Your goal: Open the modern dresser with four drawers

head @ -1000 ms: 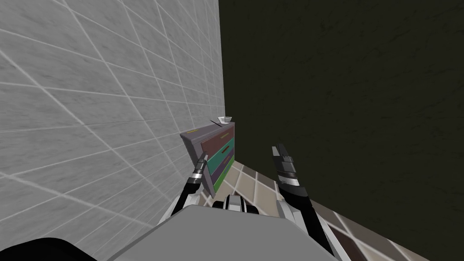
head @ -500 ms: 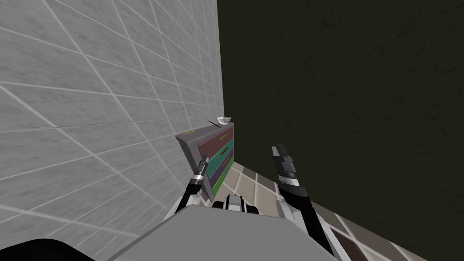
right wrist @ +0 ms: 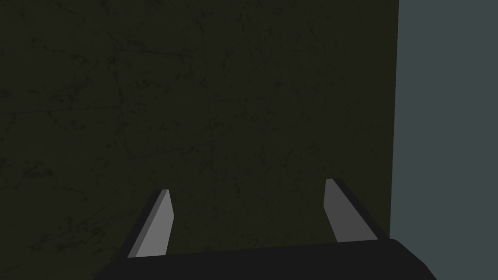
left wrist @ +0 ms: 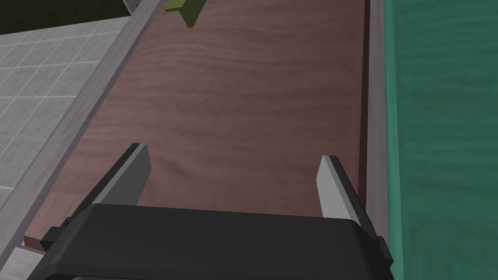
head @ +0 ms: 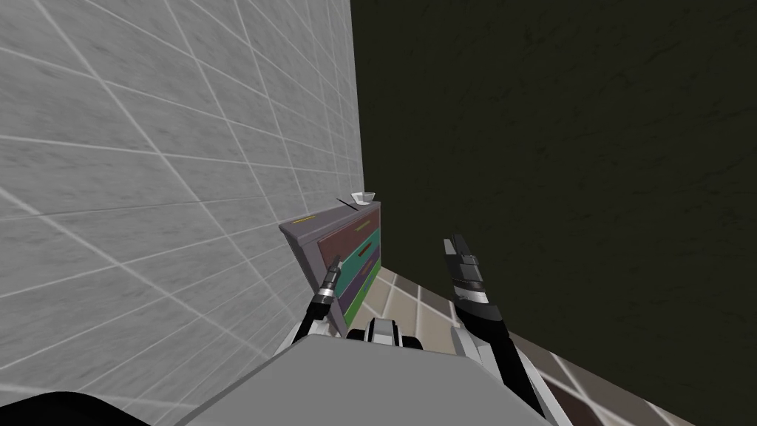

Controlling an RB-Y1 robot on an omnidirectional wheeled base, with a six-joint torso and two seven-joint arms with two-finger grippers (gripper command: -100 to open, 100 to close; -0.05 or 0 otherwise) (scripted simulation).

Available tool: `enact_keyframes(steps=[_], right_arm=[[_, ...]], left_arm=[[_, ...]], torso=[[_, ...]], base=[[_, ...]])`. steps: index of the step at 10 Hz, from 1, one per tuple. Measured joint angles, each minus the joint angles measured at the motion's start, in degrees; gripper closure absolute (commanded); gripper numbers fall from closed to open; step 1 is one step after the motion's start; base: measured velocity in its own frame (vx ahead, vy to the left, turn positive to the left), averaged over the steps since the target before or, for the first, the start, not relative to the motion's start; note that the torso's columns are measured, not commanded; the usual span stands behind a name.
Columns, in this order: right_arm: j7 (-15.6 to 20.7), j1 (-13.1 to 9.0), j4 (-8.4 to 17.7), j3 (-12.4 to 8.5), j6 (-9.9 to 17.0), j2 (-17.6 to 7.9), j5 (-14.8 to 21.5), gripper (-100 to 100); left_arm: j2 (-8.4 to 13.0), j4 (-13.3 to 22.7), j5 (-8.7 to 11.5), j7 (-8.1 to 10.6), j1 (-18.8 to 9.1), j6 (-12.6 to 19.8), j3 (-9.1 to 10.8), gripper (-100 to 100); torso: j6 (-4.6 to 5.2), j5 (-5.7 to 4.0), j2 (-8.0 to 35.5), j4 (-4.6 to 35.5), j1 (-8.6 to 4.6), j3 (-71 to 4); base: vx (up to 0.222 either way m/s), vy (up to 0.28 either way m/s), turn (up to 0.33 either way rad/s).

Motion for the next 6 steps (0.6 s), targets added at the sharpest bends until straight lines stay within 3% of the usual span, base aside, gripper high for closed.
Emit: enact_keyframes(steps=[6], right_arm=[[0.0,0.01,0.0,0.0,0.0,0.0,0.0,0]], left_arm=[[-0.36,8.49,0.09,0.74,-2.36,-1.94,-0.64,-100]], torso=[[0.19,0.14,-0.8,-0.2,0.32,-0.38]], base=[[0.058,0.004,-0.017]])
